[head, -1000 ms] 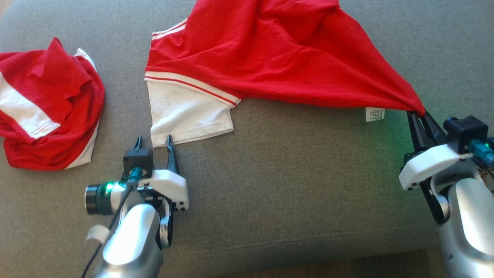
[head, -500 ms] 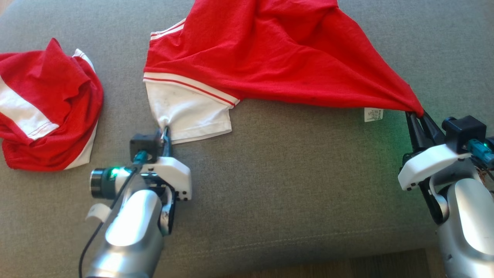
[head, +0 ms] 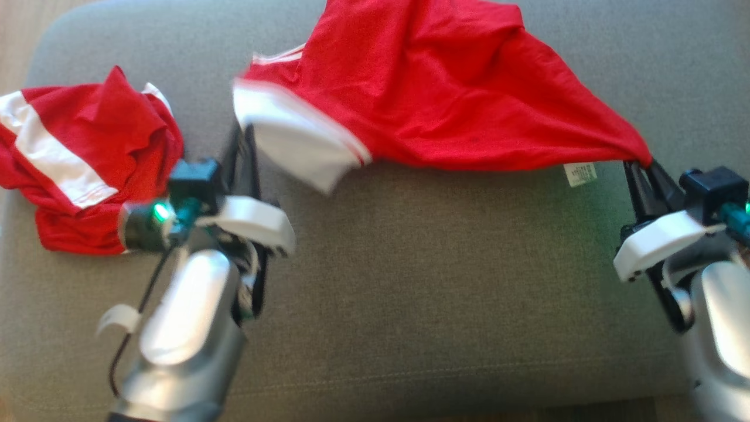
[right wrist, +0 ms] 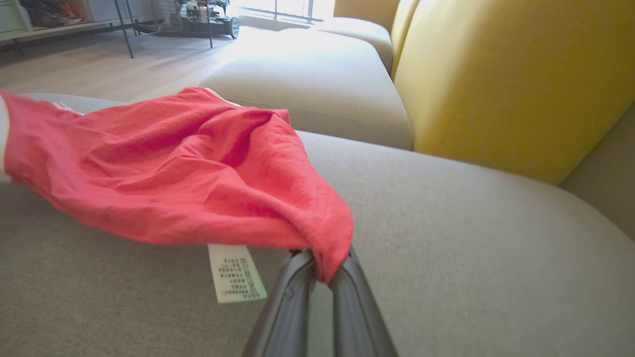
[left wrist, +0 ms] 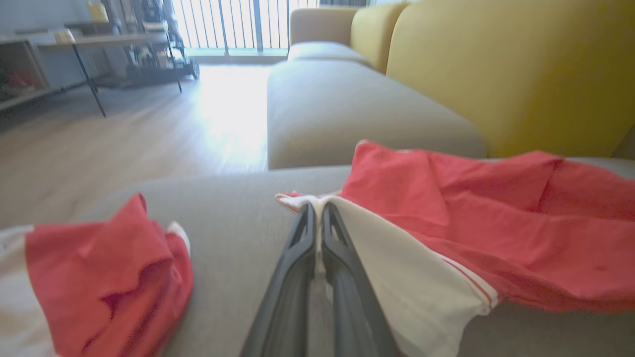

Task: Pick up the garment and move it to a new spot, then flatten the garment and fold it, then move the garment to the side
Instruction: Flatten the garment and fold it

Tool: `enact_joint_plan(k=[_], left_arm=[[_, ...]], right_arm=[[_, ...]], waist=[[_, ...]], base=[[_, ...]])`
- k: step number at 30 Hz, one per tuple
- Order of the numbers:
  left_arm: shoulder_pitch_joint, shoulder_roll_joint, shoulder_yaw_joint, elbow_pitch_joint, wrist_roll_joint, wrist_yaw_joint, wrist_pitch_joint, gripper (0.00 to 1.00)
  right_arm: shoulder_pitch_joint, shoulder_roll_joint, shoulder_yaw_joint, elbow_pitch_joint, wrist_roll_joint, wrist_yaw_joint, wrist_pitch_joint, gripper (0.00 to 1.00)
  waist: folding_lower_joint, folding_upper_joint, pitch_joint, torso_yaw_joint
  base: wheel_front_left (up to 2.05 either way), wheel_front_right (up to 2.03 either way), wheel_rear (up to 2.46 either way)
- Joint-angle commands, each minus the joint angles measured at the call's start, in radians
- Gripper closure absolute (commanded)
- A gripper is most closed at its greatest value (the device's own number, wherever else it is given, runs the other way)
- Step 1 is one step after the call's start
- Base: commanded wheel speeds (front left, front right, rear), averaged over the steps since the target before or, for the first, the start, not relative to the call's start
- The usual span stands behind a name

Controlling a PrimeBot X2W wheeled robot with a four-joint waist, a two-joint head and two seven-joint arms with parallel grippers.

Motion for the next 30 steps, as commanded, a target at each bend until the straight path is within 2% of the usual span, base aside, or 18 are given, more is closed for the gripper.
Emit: enact_joint_plan(k=[1, 6, 15, 24, 30], left_arm=[[-0.03, 0.05, 0.044, -0.114, 0.046, 0.022, -0.013, 1.0], [-0.066, 0.075, 0.069, -0.32, 0.096, 0.037, -0.013, 1.0], [-0.141, 0.084, 0.128, -0.52, 0.041, 0.031, 0.011, 1.0], [-0.103, 0.09, 0.174, -0.689, -0.016, 0.054, 0.078, 1.0], [-0.091, 0.131, 0.183, -0.764, -0.002, 0.072, 0.179, 1.0]], right_arm=[[-0.053, -0.047, 0.037, -0.049, -0.007, 0.0, 0.004, 1.0], [-0.167, -0.127, 0.098, -0.098, 0.009, 0.0, 0.027, 1.0], [-0.295, -0.21, 0.127, -0.234, 0.027, 0.0, 0.079, 1.0], [-0.222, -0.232, 0.057, -0.415, 0.005, 0.0, 0.179, 1.0], [-0.158, -0.238, 0.024, -0.548, 0.098, 0.0, 0.39, 1.0]], waist=[[0.0, 0.0, -0.018, 0.008], [0.0, 0.0, -0.067, 0.006], [0.0, 0.0, -0.169, -0.008], [0.0, 0.0, -0.243, -0.006], [0.0, 0.0, -0.218, -0.009]], base=[[0.0, 0.0, 0.0], [0.0, 0.0, 0.0], [0.0, 0.0, 0.0], [0.0, 0.0, 0.0], [0.0, 0.0, 0.0]])
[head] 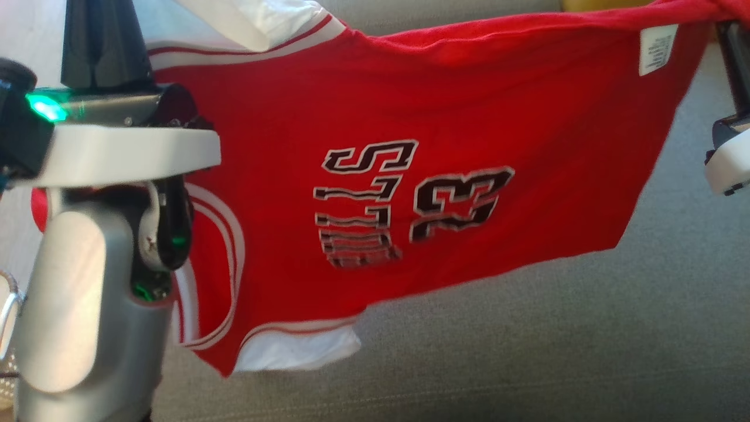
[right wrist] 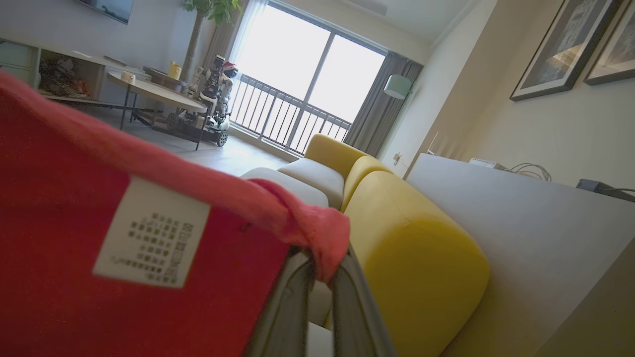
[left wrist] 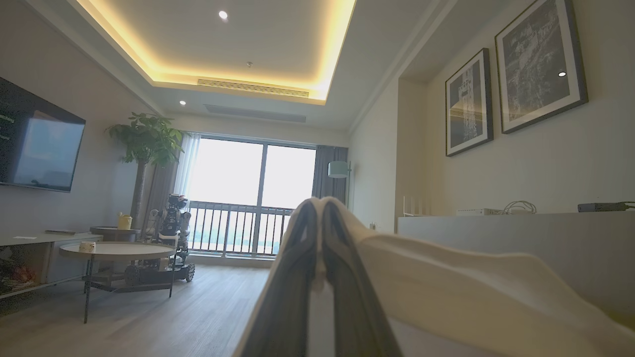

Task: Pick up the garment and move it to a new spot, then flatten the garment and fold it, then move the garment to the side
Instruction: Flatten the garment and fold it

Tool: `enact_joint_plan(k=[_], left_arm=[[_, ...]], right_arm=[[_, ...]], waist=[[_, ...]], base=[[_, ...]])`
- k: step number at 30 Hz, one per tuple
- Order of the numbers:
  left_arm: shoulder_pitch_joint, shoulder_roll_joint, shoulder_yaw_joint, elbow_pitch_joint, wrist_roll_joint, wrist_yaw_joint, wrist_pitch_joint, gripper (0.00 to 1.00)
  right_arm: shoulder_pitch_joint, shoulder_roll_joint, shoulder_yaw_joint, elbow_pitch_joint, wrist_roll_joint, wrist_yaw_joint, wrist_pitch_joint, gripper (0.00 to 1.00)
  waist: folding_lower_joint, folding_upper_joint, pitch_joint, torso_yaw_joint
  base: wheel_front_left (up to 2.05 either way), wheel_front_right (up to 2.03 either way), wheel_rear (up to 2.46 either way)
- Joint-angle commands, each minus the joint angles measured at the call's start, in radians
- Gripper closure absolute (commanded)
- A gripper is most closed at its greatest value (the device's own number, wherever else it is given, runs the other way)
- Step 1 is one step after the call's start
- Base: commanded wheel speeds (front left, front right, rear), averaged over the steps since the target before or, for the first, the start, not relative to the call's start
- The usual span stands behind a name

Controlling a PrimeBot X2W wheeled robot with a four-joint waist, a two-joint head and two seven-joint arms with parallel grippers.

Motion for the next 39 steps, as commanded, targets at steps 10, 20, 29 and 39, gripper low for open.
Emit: enact_joint_plan(k=[10, 20, 29, 39], left_arm=[[-0.365, 0.104, 0.034, 0.193, -0.036, -0.109, 0.177, 1.0], [-0.908, 0.061, 0.06, 0.597, 0.025, -0.105, -0.053, 1.0], [-0.883, 0.014, 0.005, 0.809, 0.046, -0.141, -0.179, 1.0], [-0.508, 0.002, -0.006, 0.852, 0.044, -0.145, -0.192, 1.0]], right_arm=[[-0.315, -0.093, 0.065, 0.085, 0.219, 0.0, 0.191, 1.0], [-0.909, 0.003, 0.041, 0.521, 0.15, 0.0, -0.209, 1.0], [-0.89, 0.06, 0.141, 0.816, 0.214, 0.0, -0.444, 1.0], [-0.65, 0.082, 0.328, 1.036, 0.351, 0.0, -0.455, 1.0]], waist=[[0.0, 0.0, 0.25, -0.015], [0.0, 0.0, 0.466, -0.025], [0.0, 0.0, 0.505, -0.004], [0.0, 0.0, 0.432, 0.004]], base=[[0.0, 0.0, 0.0], [0.0, 0.0, 0.0], [0.0, 0.0, 0.0], [0.0, 0.0, 0.0]])
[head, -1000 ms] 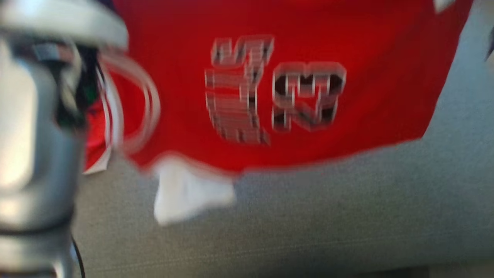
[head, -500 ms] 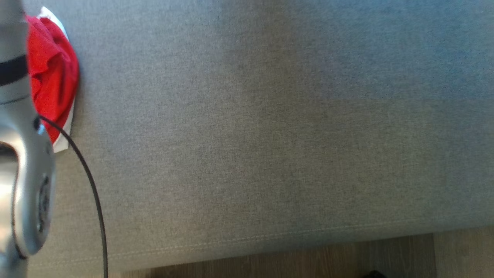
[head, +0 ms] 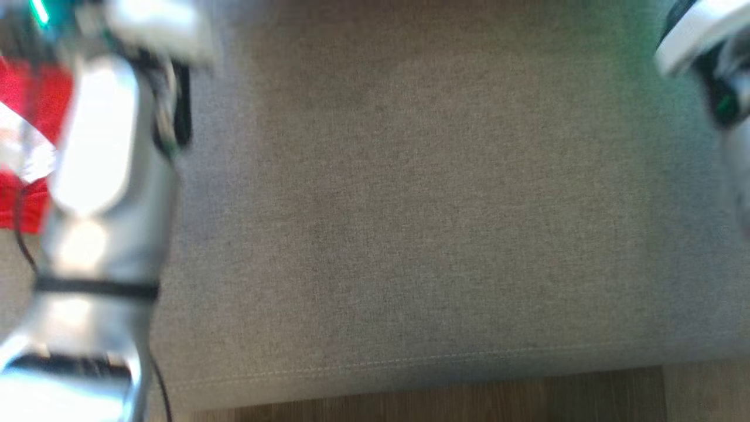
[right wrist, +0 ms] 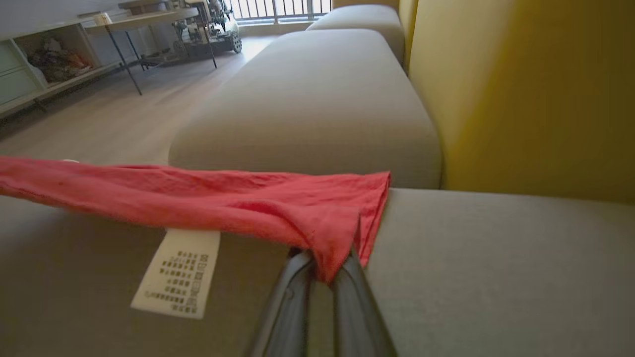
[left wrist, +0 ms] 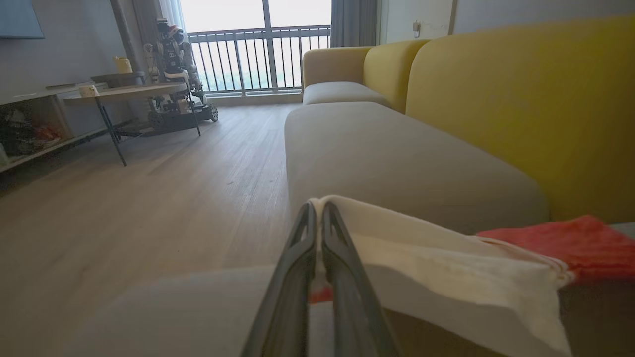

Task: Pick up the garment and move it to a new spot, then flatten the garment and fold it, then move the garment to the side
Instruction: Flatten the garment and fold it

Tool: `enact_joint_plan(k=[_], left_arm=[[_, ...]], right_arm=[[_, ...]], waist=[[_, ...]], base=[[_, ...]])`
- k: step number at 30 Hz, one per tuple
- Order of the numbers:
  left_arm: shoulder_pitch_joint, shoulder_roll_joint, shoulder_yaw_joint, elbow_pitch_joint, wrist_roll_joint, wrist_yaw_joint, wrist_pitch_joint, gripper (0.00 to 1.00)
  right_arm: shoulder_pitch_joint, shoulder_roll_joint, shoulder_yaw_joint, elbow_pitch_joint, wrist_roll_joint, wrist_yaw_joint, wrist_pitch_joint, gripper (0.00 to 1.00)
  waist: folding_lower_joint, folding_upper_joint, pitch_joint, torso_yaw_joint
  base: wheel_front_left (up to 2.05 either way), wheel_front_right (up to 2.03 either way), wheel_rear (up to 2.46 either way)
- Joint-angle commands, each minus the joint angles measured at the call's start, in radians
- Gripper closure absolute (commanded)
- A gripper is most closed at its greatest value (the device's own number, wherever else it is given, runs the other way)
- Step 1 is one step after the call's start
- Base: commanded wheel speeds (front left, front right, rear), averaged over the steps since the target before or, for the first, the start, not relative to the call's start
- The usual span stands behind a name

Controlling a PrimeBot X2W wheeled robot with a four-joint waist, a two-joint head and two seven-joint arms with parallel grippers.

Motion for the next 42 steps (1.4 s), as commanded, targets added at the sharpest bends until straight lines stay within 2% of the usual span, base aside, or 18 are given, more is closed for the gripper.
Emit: enact_joint_plan(k=[1, 4, 7, 12, 13, 23, 32, 42], left_arm=[[0.011, 0.04, 0.035, -0.044, 0.002, 0.009, -0.005, 1.0], [0.138, 0.028, 0.027, -0.065, 0.01, -0.003, -0.006, 1.0], [0.23, 0.032, -0.014, -0.047, 0.022, -0.06, -0.006, 1.0], [0.319, 0.076, -0.054, 0.017, 0.038, -0.114, -0.006, 1.0], [0.35, 0.086, -0.072, 0.026, 0.045, -0.13, -0.006, 1.0], [0.481, 0.121, -0.168, -0.002, 0.084, -0.178, 0.03, 1.0], [0.565, 0.167, -0.241, -0.083, 0.059, -0.241, 0.136, 1.0], [0.618, 0.293, -0.338, -0.236, -0.043, -0.263, 0.236, 1.0]], right_arm=[[0.012, 0.007, 0.025, -0.02, 0.027, 0.0, 0.012, 1.0], [0.079, -0.008, 0.093, -0.004, 0.105, 0.0, 0.05, 1.0], [0.135, -0.029, 0.148, -0.002, 0.174, 0.0, 0.089, 1.0], [0.201, -0.055, 0.225, -0.011, 0.242, 0.0, 0.136, 1.0], [0.224, -0.075, 0.267, -0.013, 0.244, 0.0, 0.153, 1.0], [0.287, -0.189, 0.415, -0.007, 0.254, 0.0, 0.227, 1.0], [0.329, -0.335, 0.582, -0.118, 0.293, 0.0, 0.303, 1.0], [0.342, -0.457, 0.728, -0.246, 0.384, 0.0, 0.374, 1.0]], waist=[[0.0, 0.0, -0.026, 0.0], [0.0, 0.0, -0.071, 0.008], [0.0, 0.0, -0.117, 0.016], [0.0, 0.0, -0.185, 0.02], [0.0, 0.0, -0.21, 0.024], [0.0, 0.0, -0.292, 0.039], [0.0, 0.0, -0.316, 0.035], [0.0, 0.0, -0.336, 0.023]], base=[[0.0, 0.0, 0.0], [0.0, 0.0, 0.0], [0.0, 0.0, 0.0], [0.0, 0.0, 0.0], [0.0, 0.0, 0.0], [0.0, 0.0, 0.0], [0.0, 0.0, 0.0], [0.0, 0.0, 0.0]])
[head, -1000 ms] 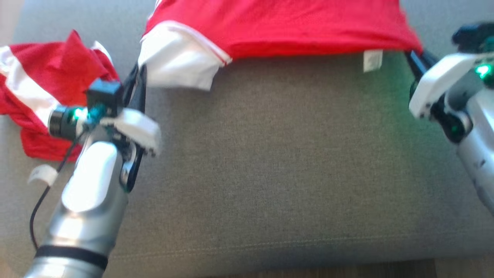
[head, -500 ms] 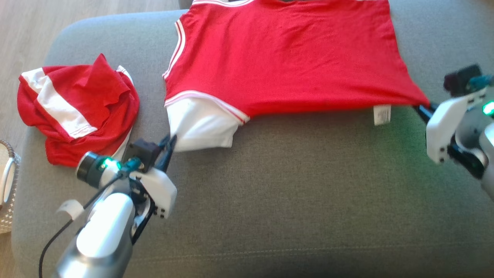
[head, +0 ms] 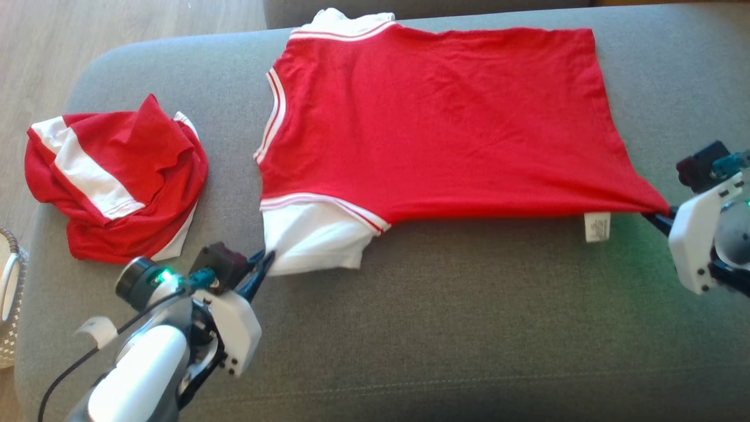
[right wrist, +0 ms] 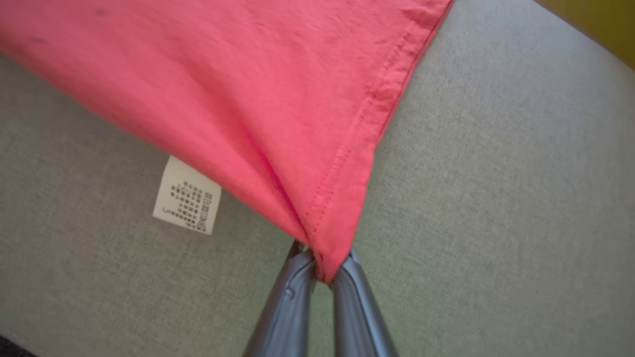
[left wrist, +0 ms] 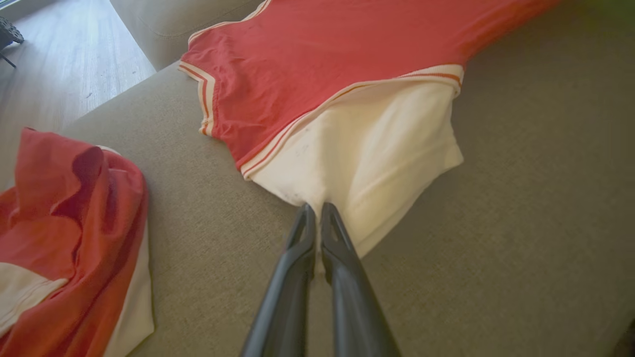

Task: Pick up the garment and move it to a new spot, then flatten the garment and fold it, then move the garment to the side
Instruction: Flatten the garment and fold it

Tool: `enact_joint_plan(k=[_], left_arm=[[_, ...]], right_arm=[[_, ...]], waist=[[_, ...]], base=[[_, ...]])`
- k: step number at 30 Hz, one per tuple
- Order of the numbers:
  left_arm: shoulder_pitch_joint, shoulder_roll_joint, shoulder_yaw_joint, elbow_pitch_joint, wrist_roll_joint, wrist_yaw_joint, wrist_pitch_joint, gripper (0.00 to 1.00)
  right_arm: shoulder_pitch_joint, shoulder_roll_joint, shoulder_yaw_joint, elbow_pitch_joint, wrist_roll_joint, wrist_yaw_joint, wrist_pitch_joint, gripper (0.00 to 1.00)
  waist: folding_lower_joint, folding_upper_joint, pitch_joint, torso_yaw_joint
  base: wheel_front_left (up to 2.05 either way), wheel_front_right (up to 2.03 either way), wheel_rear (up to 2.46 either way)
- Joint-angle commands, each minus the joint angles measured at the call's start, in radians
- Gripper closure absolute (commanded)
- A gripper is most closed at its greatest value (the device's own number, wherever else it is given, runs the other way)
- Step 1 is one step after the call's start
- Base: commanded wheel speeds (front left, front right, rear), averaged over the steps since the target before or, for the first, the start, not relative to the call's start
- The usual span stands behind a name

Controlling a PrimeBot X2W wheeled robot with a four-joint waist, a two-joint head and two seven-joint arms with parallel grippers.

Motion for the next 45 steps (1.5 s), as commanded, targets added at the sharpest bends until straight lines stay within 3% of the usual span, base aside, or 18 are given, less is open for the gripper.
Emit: enact_joint_plan(k=[1, 12, 17, 27, 33, 45], left_arm=[[-0.019, 0.075, -0.004, -0.068, -0.029, -0.005, 0.021, 1.0], [-0.014, 0.243, -0.147, -0.274, -0.19, -0.006, 0.128, 1.0], [0.001, 0.288, -0.197, -0.333, -0.253, -0.006, 0.172, 1.0], [0.053, 0.358, -0.251, -0.406, -0.34, -0.006, 0.241, 1.0], [0.071, 0.403, -0.263, -0.496, -0.403, -0.005, 0.29, 1.0], [0.007, 0.401, -0.202, -0.527, -0.393, 0.055, 0.27, 1.0]], right_arm=[[0.02, -0.068, 0.023, -0.021, 0.017, 0.0, 0.018, 1.0], [0.043, -0.15, 0.114, -0.083, 0.124, 0.0, 0.094, 1.0], [0.065, -0.178, 0.14, -0.131, 0.2, 0.0, 0.133, 1.0], [0.13, -0.246, 0.15, -0.187, 0.373, 0.0, 0.301, 1.0], [0.14, -0.277, 0.138, -0.238, 0.388, 0.0, 0.357, 1.0], [0.107, -0.22, 0.054, -0.207, 0.358, 0.0, 0.331, 1.0]], waist=[[0.0, 0.0, -0.007, 0.001], [0.0, 0.0, -0.028, 0.015], [0.0, 0.0, -0.048, 0.022], [0.0, 0.0, -0.103, 0.022], [0.0, 0.0, -0.105, 0.015], [0.0, 0.0, -0.044, 0.003]], base=[[0.0, 0.0, 0.0], [0.0, 0.0, 0.0], [0.0, 0.0, 0.0], [0.0, 0.0, 0.0], [0.0, 0.0, 0.0], [0.0, 0.0, 0.0]])
